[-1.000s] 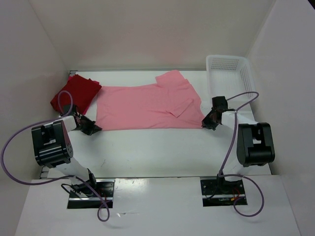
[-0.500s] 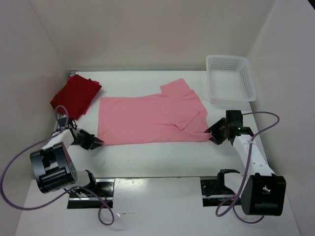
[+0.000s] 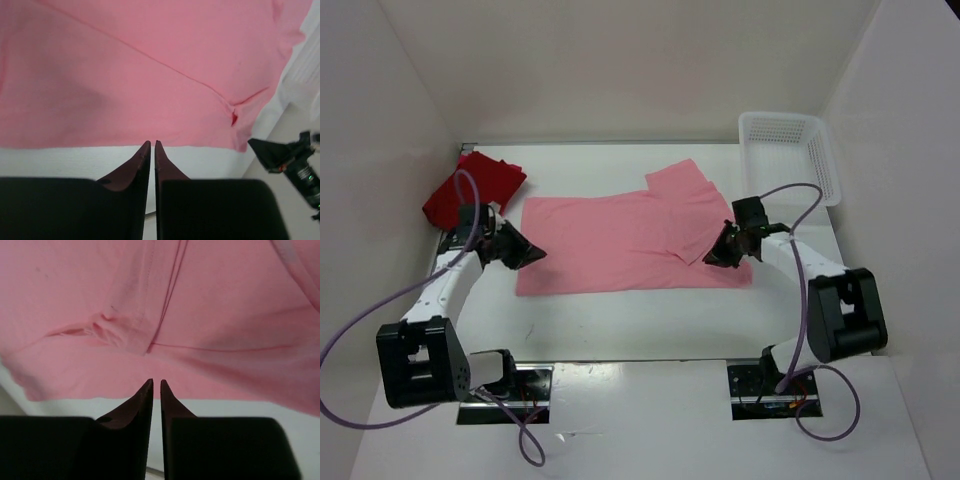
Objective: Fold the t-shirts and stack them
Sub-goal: Fold the flattened tshirt in 1/3 of the way
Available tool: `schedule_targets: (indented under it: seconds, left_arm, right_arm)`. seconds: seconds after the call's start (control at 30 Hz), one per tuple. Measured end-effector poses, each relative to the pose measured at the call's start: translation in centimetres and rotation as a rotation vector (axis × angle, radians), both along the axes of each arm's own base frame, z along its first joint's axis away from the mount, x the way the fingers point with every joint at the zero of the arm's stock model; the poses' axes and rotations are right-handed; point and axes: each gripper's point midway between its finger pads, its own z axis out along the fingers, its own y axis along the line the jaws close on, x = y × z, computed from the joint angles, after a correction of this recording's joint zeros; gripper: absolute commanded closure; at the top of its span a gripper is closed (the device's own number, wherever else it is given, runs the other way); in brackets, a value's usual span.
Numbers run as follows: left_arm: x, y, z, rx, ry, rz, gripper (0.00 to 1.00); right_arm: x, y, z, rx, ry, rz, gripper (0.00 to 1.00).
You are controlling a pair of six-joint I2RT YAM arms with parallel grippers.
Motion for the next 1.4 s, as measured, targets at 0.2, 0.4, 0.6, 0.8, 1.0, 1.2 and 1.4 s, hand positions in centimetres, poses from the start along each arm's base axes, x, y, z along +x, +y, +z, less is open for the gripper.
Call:
schedule_targets:
  seconds: [0.2, 0.4, 0.6, 0.8, 1.0, 1.2, 1.4]
  left_arm:
    - [2.3, -5.7, 0.0, 0.050, -0.058, -0.171, 0.93]
    - [1.8, -8.7, -3.2, 0.077, 0.027, -0.235, 0.92]
    - [2.3, -8.5, -3.6, 0.117, 0.012, -0.220, 0.90]
    - [1.2, -7.9, -5.0, 0.142, 0.052, -0.208, 0.90]
    - [1.2, -7.1, -5.5, 0.158, 0.064, -0.186, 0.90]
    - [1.5, -5.7, -5.6, 0.170, 0.072, -0.145, 0.90]
    - [1.5, -5.7, -5.6, 0.168, 0.075, -0.143, 0.90]
  right_arm:
    - [0.3, 1.9, -3.9, -0.019, 0.064, 0.072, 0.65]
    - [0.7, 3.0, -5.1, -0.004, 0.064, 0.102, 0.64]
    - [1.4, 3.5, -4.8, 0.011, 0.040, 0.108, 0.65]
    - [2.0, 3.9, -4.8, 0.014, 0.027, 0.113, 0.64]
    - [2.8, 4.1, -5.1, 0.011, 0.031, 0.118, 0.82]
    - [4.9, 4.6, -3.6, 0.012, -0.014, 0.129, 0.94]
    - [9.2, 6.1, -1.9, 0.034, -0.065, 0.142, 0.98]
